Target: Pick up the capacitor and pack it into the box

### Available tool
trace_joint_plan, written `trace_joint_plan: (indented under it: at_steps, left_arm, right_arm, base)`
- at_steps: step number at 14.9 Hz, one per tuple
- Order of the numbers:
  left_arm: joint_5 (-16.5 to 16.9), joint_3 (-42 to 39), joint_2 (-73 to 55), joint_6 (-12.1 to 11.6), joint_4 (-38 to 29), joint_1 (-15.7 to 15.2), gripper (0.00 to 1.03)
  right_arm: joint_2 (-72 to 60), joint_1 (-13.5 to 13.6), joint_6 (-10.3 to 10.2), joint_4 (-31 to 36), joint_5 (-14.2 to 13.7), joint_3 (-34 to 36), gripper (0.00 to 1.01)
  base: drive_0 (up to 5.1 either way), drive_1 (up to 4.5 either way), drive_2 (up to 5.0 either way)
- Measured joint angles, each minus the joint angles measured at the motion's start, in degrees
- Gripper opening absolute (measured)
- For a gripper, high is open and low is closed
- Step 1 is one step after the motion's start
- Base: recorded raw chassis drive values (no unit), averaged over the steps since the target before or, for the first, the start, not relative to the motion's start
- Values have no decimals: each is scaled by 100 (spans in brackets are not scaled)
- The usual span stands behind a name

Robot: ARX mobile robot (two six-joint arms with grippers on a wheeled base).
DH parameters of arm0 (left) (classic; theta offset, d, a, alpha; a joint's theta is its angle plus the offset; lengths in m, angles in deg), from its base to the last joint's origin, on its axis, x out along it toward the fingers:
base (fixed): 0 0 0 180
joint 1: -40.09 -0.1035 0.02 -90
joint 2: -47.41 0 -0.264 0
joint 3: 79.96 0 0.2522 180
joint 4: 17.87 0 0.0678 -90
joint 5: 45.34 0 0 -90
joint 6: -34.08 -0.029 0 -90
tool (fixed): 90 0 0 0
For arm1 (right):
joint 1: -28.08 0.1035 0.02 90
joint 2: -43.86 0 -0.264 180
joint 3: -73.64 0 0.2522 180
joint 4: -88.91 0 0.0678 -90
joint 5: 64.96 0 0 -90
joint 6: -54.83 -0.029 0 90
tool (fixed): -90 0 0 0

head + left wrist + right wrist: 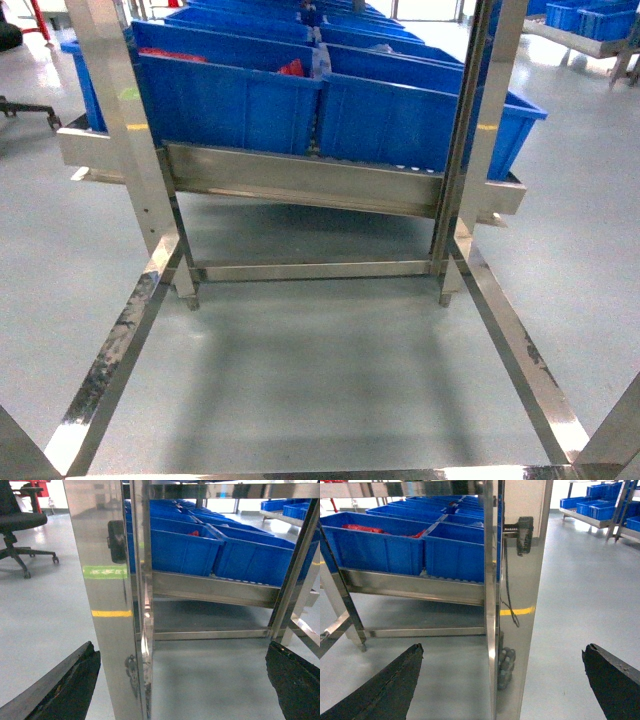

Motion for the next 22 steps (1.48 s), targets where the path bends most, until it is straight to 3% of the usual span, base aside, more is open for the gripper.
trace_joint_plan:
  at_steps: [22]
  left_arm:
    - [-2, 0, 0, 0, 0, 0, 98]
  right_arm:
    - [0, 0, 0, 0, 0, 0, 98]
  base:
    - [0, 0, 0]
